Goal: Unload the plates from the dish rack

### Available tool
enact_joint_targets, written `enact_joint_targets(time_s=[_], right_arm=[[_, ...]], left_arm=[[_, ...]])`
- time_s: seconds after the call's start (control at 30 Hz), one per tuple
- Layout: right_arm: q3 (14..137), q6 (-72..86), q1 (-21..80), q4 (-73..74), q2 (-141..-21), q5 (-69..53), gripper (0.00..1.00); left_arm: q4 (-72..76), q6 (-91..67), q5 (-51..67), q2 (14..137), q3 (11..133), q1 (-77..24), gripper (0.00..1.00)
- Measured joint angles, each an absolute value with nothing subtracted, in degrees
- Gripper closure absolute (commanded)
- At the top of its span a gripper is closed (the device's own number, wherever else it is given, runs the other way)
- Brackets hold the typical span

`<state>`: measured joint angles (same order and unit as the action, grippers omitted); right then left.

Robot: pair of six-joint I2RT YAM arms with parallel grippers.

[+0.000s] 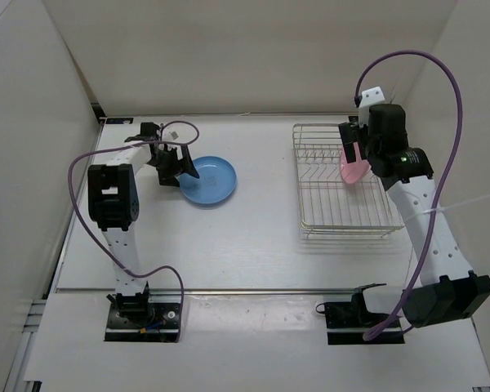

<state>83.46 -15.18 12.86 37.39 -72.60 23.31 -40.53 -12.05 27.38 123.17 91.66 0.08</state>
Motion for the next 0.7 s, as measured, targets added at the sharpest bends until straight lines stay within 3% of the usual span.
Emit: enact_joint_targets(time_s=[0.33, 0.43, 0.7], right_arm=[[83.4, -22.9, 12.9, 33.3, -81.1, 33.8, 0.00], [82.6, -25.6, 12.9, 30.8, -85.1, 36.3, 0.02], [82.7, -28.8, 12.9, 26.9, -91.2, 38.3, 0.22]], left_arm=[[-45.1, -5.6, 27.9, 117.0, 91.5, 3.4, 0.00], [-47.6, -2.7, 27.4, 109.4, 90.8, 5.0, 0.00], [-50.5, 4.1, 17.5, 80.1, 85.0, 5.0, 0.00]])
